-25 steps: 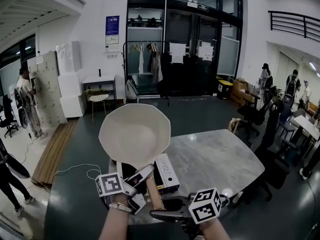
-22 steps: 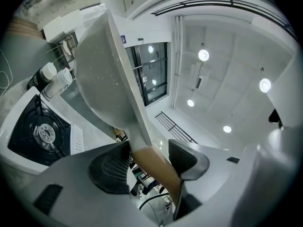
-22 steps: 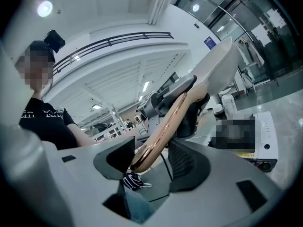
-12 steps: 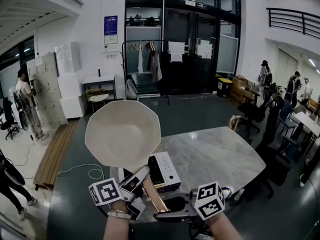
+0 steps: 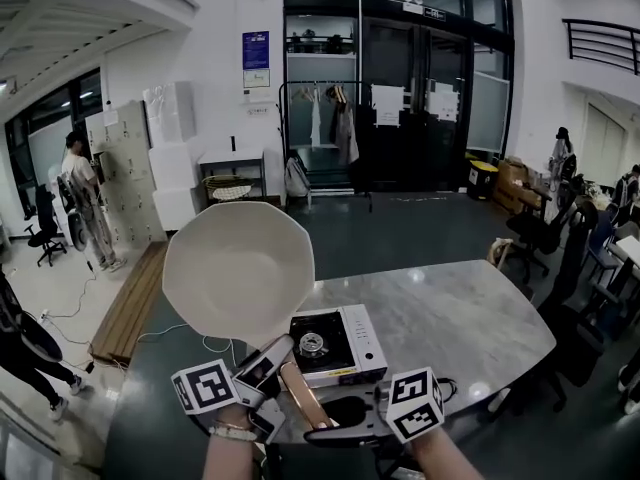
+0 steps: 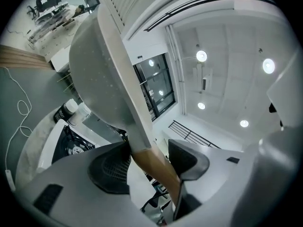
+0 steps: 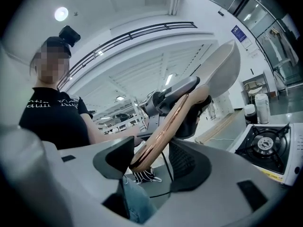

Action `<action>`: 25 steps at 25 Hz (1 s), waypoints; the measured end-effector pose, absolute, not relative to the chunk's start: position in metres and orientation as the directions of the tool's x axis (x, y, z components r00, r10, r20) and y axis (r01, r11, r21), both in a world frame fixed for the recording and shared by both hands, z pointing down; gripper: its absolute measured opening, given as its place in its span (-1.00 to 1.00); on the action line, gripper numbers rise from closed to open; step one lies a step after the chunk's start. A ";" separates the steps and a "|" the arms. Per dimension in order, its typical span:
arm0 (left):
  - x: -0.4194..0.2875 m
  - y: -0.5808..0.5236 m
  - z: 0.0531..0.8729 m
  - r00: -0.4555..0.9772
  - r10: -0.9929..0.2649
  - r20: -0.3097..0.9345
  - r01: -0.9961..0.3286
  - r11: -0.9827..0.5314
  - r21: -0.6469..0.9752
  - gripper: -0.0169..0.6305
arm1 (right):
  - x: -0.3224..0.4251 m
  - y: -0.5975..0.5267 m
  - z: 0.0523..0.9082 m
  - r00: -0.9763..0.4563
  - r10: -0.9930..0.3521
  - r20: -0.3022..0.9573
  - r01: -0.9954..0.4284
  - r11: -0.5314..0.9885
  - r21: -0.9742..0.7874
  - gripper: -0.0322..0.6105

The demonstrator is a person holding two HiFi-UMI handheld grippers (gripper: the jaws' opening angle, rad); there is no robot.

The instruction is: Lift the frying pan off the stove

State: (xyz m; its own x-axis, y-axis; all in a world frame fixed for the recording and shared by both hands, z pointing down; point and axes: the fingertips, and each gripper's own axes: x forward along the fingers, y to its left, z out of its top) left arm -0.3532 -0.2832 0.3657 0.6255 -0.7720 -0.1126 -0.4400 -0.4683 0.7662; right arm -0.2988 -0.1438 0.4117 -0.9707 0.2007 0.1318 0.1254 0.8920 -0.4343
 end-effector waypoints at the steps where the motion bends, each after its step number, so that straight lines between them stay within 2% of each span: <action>1: -0.359 -0.282 0.366 0.616 -0.780 -0.110 -0.447 -0.461 0.766 -0.14 | -0.303 -0.143 0.411 -0.969 0.213 0.128 0.138 0.889 -0.436 -0.15; 12: -0.392 -0.274 0.365 0.531 -0.840 -0.112 -0.485 -0.409 0.773 -0.14 | -0.325 -0.140 0.410 -0.941 0.305 0.150 0.214 0.874 -0.436 -0.13; 21: -0.402 -0.277 0.363 0.513 -0.853 -0.096 -0.549 -0.412 0.728 -0.15 | -0.329 -0.141 0.409 -0.939 0.305 0.161 0.216 0.885 -0.413 -0.12; 25: -0.393 -0.277 0.355 0.528 -0.836 -0.149 -0.453 -0.426 0.783 -0.16 | -0.330 -0.142 0.405 -0.940 0.303 0.156 0.218 0.886 -0.409 -0.12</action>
State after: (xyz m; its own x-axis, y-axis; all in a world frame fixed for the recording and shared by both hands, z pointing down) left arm -0.3931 -0.2770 0.3546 0.5280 -0.8360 -0.1495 -0.4526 -0.4260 0.7834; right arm -0.3300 -0.1425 0.4052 -0.9401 0.3030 0.1561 0.2177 0.8862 -0.4090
